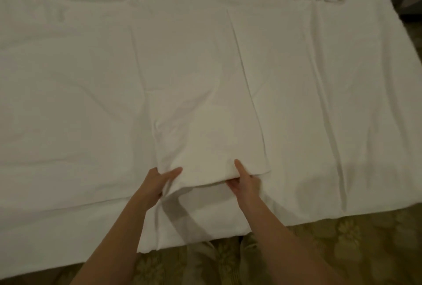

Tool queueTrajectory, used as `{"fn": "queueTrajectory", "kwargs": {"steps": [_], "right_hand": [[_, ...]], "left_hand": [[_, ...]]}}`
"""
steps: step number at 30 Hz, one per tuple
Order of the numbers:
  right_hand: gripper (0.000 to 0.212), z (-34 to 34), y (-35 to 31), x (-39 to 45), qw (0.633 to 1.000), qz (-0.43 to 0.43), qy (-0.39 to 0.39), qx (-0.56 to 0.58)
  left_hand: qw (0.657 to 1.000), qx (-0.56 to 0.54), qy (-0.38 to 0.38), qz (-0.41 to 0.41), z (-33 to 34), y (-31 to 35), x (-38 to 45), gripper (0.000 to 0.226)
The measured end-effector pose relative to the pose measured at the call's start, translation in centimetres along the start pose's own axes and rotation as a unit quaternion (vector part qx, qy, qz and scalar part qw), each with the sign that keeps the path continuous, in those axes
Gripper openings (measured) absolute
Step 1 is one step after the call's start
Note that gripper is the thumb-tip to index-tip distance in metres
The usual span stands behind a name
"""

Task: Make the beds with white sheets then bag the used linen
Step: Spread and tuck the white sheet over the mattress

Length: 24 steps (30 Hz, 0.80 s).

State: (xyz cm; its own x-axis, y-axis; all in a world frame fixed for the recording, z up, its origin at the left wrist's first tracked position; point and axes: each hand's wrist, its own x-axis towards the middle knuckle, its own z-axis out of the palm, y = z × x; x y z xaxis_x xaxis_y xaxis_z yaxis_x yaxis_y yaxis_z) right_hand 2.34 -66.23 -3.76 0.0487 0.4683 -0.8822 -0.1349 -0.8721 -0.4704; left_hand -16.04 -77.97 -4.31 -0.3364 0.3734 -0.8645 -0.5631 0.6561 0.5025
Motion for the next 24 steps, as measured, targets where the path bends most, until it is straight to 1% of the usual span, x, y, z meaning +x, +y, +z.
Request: {"fn": "queueTrajectory", "kwargs": {"steps": [1, 2, 4, 5, 6, 7, 8, 9, 11, 13, 14, 15, 16, 19, 20, 22, 24], "right_hand": [[0.033, -0.3, -0.1, 0.0, 1.000, -0.018, 0.002, 0.023], [0.032, -0.6, -0.2, 0.0, 0.999, -0.019, 0.003, 0.025], [0.024, -1.5, -0.2, 0.0, 1.000, 0.014, 0.000, -0.018], [0.018, -1.9, -0.4, -0.2, 0.997, 0.021, 0.003, -0.069], [0.021, -2.1, -0.7, -0.2, 0.989, -0.004, 0.018, -0.147], [0.035, -2.3, -1.3, 0.0, 0.968, -0.061, 0.044, -0.240], [0.048, -2.3, -2.0, 0.3, 0.933, -0.134, 0.074, -0.325], [0.054, -2.0, -3.0, 0.4, 0.897, -0.197, 0.102, -0.382], [0.054, -1.0, -5.2, 1.1, 0.842, -0.282, 0.139, -0.437], [0.042, 0.7, -7.3, 2.5, 0.802, -0.350, 0.116, -0.470], [0.031, 1.6, -8.1, 3.3, 0.781, -0.381, 0.090, -0.486], [0.018, 2.7, -8.9, 3.9, 0.753, -0.411, 0.061, -0.510], [0.013, 3.8, -9.7, 4.5, 0.717, -0.435, 0.033, -0.544], [0.040, 7.3, -11.6, 6.2, 0.588, -0.470, -0.050, -0.656], [0.046, 8.6, -12.2, 6.6, 0.556, -0.467, -0.065, -0.685], [0.052, 11.2, -13.4, 7.5, 0.511, -0.442, -0.080, -0.733], [0.054, 13.7, -14.6, 8.4, 0.470, -0.427, -0.079, -0.769]], "left_hand": [[1.000, -0.008, 0.003, -0.001, -0.1, -0.2, -0.2, 0.040], [1.000, 0.001, 0.004, -0.003, -0.4, -0.5, -0.3, 0.035], [0.999, 0.048, 0.005, -0.009, -0.9, -0.9, -0.4, 0.035], [0.998, 0.068, 0.008, -0.014, -1.1, -0.9, -0.3, 0.037], [0.997, 0.072, 0.016, -0.015, -1.2, -0.6, -0.2, 0.039], [0.998, 0.058, 0.028, -0.012, -1.3, 0.0, 0.1, 0.040], [0.999, 0.032, 0.040, -0.005, -1.4, 0.8, 0.4, 0.040], [0.999, 0.005, 0.052, 0.007, -1.4, 1.8, 0.7, 0.041], [0.997, -0.030, 0.068, 0.033, -1.3, 4.1, 1.3, 0.040], [0.994, -0.054, 0.080, 0.052, -1.5, 6.1, 2.2, 0.041], [0.993, -0.062, 0.087, 0.059, -1.5, 6.9, 2.8, 0.044], [0.991, -0.065, 0.094, 0.064, -1.6, 7.7, 3.4, 0.047], [0.991, -0.065, 0.099, 0.067, -1.5, 8.4, 3.9, 0.048], [0.988, -0.071, 0.115, 0.076, -1.4, 10.2, 5.4, 0.045], [0.987, -0.074, 0.118, 0.078, -1.4, 10.7, 6.0, 0.044], [0.986, -0.076, 0.121, 0.081, -1.5, 12.1, 7.2, 0.046], [0.987, -0.070, 0.121, 0.085, -1.7, 13.7, 8.6, 0.043]]}}
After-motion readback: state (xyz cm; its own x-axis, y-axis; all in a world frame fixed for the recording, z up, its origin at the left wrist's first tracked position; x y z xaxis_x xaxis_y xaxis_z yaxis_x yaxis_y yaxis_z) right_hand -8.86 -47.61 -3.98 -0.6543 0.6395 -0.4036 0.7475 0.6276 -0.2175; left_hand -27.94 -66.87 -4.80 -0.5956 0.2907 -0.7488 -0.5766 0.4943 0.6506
